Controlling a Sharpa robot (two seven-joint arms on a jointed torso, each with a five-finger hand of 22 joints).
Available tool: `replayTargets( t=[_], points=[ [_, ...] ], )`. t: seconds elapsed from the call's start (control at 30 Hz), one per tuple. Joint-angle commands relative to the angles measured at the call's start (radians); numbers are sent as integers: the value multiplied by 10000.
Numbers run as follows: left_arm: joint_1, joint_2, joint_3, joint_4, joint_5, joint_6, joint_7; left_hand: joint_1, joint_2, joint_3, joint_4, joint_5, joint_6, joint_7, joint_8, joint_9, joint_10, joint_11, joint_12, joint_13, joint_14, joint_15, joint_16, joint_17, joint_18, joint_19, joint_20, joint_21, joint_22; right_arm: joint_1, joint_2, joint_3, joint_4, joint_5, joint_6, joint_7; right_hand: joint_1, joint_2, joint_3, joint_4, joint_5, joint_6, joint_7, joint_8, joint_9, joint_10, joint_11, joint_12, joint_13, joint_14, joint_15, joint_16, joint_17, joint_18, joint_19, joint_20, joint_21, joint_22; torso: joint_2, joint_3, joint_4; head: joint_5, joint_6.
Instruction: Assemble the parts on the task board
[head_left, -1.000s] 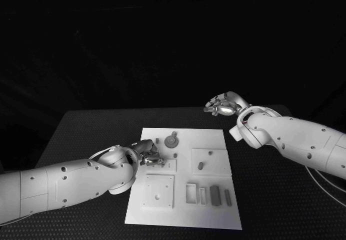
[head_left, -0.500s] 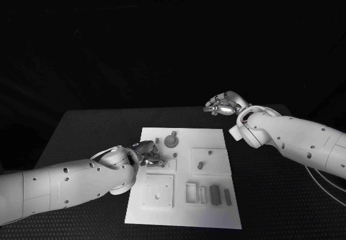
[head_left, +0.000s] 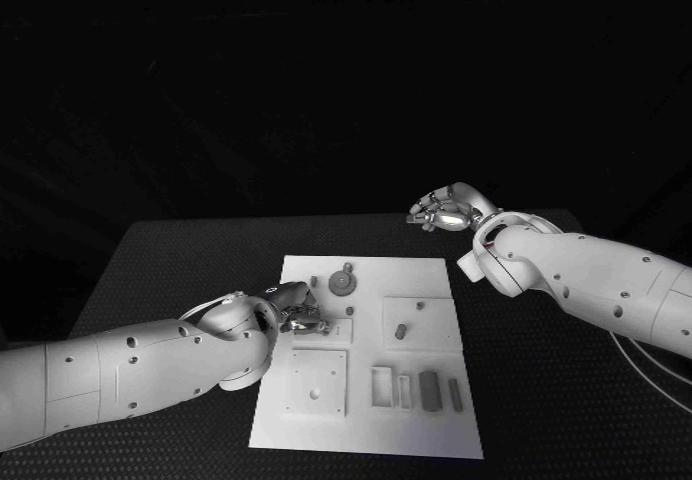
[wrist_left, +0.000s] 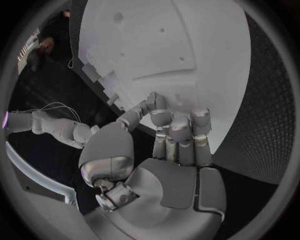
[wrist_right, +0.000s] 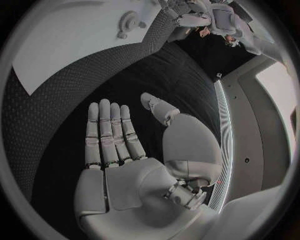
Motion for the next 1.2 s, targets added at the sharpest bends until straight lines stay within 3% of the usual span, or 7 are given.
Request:
replayTargets(
  t=[0.03,1.2],
  points=[
    [-13,6,-1,27,-90,-195,73,650,572,296,-210,43,59,-20,41,7,154,-128,54,-15,116,-224,50,-17,138,71,-965,-26,72,-3,-4,1,10,-12,103,101,-96,6,-14,10,61,-74,3,-39,-15,-61,-7,44,-19,-91,13,-57,-15,-10,-36,27,-50,16,-1,-3,0,-9,2],
    [-23,32,2,-108,-132,-237,121,711,581,312,-227,32,71,-27,48,-4,149,-136,54,-27,116,-230,52,-22,141,77,-969,-27,75,-7,18,1,-10,-11,120,101,-116,13,-29,14,87,-78,2,-37,-18,-65,-5,58,-51,-90,14,-64,-21,-5,-34,30,-75,35,2,5,-2,-14,-8]
  ],
)
